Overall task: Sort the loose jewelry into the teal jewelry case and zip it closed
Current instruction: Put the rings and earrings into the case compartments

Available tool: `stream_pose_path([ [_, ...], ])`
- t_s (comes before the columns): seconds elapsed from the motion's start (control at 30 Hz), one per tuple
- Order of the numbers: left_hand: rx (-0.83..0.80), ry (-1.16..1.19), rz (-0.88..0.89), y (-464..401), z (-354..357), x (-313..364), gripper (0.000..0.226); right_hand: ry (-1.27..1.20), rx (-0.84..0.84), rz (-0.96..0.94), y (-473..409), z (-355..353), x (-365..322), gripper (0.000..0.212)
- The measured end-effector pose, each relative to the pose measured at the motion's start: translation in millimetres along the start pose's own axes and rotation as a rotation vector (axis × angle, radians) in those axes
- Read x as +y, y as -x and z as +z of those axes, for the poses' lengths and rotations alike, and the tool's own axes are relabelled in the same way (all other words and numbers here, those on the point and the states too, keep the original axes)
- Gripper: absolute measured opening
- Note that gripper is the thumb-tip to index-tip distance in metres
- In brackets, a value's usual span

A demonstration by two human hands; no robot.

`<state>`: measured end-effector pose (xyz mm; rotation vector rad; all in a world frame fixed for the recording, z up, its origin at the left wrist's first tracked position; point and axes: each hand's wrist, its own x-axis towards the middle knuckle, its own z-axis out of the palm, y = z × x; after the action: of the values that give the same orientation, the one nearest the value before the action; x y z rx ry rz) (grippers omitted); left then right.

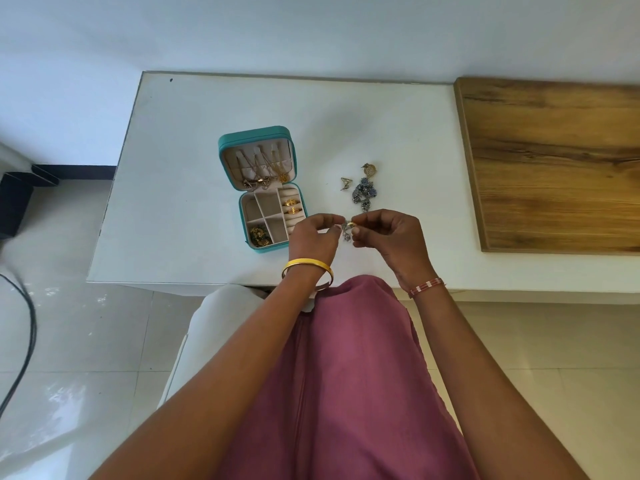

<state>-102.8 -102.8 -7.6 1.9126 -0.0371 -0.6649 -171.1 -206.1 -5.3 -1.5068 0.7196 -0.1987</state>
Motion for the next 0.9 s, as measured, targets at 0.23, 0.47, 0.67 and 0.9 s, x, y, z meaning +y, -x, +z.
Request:
stream_pose_path([
  [0.23,0.007,0.146,0.032,2,-4,-3,0.021,0.094,0.024,-0.049,-1,12,-4,0.017],
  [0.47,0.030,0.307,-0.060,-15,2,2,0.019,0.071,0.254,-0.039,-42,0,-10,0.006],
  [0.67,0.026,0.395,-0.113,-29,6,8,0.017,0.521,0.318,-0.072,-103,-12,1,0.024],
  [0.9,0.036,0.429,-0.145,-34,7,9,0.015,0.794,0.198,-0.139,-122,-2,4,0.017],
])
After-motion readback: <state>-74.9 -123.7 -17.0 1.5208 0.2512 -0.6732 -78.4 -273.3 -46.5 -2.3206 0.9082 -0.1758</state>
